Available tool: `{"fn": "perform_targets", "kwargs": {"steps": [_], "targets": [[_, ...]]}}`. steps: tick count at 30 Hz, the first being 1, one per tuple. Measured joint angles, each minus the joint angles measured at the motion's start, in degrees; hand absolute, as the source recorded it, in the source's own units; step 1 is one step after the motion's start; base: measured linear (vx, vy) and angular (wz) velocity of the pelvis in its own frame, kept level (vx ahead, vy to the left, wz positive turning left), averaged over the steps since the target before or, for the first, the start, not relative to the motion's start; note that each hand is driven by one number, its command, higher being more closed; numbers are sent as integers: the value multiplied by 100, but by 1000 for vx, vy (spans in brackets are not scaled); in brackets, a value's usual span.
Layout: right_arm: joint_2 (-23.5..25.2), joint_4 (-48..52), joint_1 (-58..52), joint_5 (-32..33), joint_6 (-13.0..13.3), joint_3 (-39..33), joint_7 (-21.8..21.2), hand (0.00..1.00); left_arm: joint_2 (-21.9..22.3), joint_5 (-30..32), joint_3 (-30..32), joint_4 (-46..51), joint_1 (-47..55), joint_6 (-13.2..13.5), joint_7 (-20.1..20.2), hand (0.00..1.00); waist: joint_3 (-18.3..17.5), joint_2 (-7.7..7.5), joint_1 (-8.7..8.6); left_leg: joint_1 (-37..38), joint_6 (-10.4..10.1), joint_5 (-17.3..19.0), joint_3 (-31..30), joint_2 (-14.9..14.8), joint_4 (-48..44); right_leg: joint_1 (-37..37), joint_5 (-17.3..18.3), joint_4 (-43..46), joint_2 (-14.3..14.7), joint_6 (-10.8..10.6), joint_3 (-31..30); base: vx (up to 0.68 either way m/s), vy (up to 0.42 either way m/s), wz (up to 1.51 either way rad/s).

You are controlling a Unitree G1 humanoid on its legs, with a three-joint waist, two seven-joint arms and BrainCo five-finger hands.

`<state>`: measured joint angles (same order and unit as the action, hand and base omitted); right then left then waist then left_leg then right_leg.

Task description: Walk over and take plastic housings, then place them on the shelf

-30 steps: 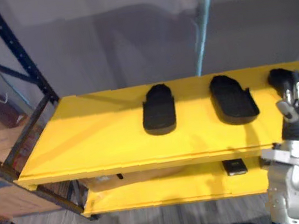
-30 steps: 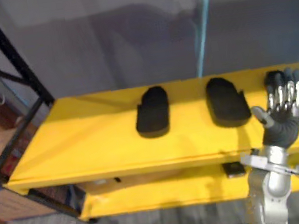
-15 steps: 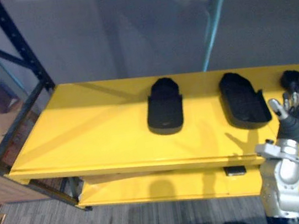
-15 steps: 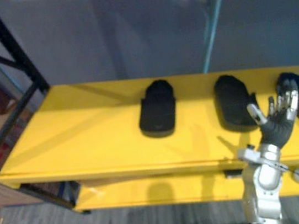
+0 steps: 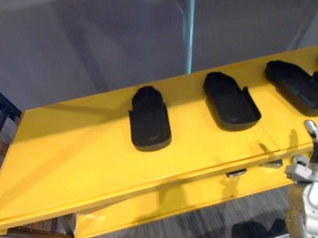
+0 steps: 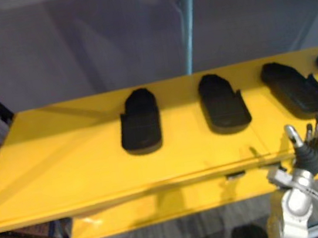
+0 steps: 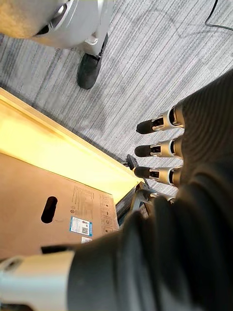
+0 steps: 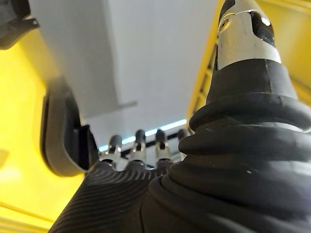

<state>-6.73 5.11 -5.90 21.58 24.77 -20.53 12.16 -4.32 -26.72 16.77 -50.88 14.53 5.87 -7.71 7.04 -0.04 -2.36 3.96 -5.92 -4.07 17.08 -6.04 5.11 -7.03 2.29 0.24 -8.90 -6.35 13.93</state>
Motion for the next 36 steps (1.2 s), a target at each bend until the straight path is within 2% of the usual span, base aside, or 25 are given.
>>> {"fn": "perform_targets", "kwargs": {"steps": [7, 8, 11, 14, 16, 20, 22, 26, 29, 32, 33, 34, 36], "targets": [[-503, -464, 485, 123, -280, 188, -577, 0, 6, 42, 4, -346, -308, -424, 246, 0, -11, -15, 4, 4, 8, 1, -125, 25, -2, -6, 81, 84, 0, 47, -8, 4, -12, 4], [-551, -493, 498, 120, -339, 239, -606, 0, 3, 206, 3, -397, -354, -511, 316, 0, -13, -15, 9, 8, 7, 1, -159, 25, -1, -6, 125, 144, -1, 73, -8, 17, -27, 15], [-565, -603, 496, 110, -430, 296, -565, 0, -9, 783, -67, -441, -404, -514, 483, 0, -20, -28, -1, 16, 4, 3, -207, 16, -3, 3, 175, 230, 13, 111, -89, 13, -17, 9], [-565, -601, 483, 62, -501, 290, -486, 0, -125, 1233, -388, -441, -389, -513, 689, 0, -19, -33, -16, 88, -31, 40, 12, -17, -9, 106, 173, 262, 39, 110, -396, 15, 8, -37], [-565, -595, 316, 60, -503, 97, -443, 0, -232, 1682, -702, -435, -474, -497, 851, 0, -20, -63, -83, 198, -49, 103, 263, -54, -24, 199, 169, 307, 71, 105, -671, 17, 8, -56], [-566, -474, 3, 134, -503, -416, -466, 0, -273, 2060, -1288, -408, -668, -467, 1041, 0, -72, -147, -342, 282, -88, 187, 629, -59, -34, 458, 90, 333, 101, 32, -1169, 18, 26, -71], [-533, -151, -156, 240, -507, -551, -595, 0, -236, 2229, -1588, -101, -649, -466, 1075, 0, -72, -207, -455, 506, -131, 321, 1208, -89, -34, 585, -92, 222, 174, 15, -1637, 11, 40, -123], [-514, 286, -296, 243, -506, -515, -986, 0, -194, 2137, -1598, 236, -684, -516, 1002, 0, -134, -305, -502, 704, -234, 547, 1873, -119, -36, 758, -624, -246, 333, 78, -1722, -5, 3, -128], [-515, 427, -296, 240, -521, -408, -1036, 0, -193, 1764, -1817, 259, -897, -578, 865, 0, -149, -375, -632, 701, -275, 624, 2051, -77, -41, 936, -717, -262, 370, 81, -1902, -5, 17, -60], [-519, 536, -294, 232, -625, -231, -1086, 0, -99, 1537, -1818, 245, -868, -615, 785, 0, -137, -367, -614, 470, -271, 1028, 1735, -170, -672, 979, -720, -254, 391, 80, -1921, 46, 2, -26], [-540, 568, -267, 235, -654, -232, -1086, 0, -56, 1528, -1814, 246, -837, -611, 787, 0, -123, -319, -575, 272, -152, 1310, 1150, -209, -1113, 986, -734, -251, 435, 77, -1949, 125, -115, -29], [-626, 565, -220, 237, -661, -186, -1087, 0, 3, 1527, -1790, 243, -802, -601, 783, 0, -74, -191, -460, 92, -112, 1623, 478, -291, -1517, 988, -756, -234, 546, 79, -2041, 103, -125, -33], [-712, 490, -46, 234, -738, 86, -1082, 0, 32, 1527, -1775, 237, -697, -551, 782, 0, 0, -95, -383, -142, 69, 1912, -161, -319, -2028, 1013, -789, -195, 622, 105, -2102, 30, -33, -36]]}}
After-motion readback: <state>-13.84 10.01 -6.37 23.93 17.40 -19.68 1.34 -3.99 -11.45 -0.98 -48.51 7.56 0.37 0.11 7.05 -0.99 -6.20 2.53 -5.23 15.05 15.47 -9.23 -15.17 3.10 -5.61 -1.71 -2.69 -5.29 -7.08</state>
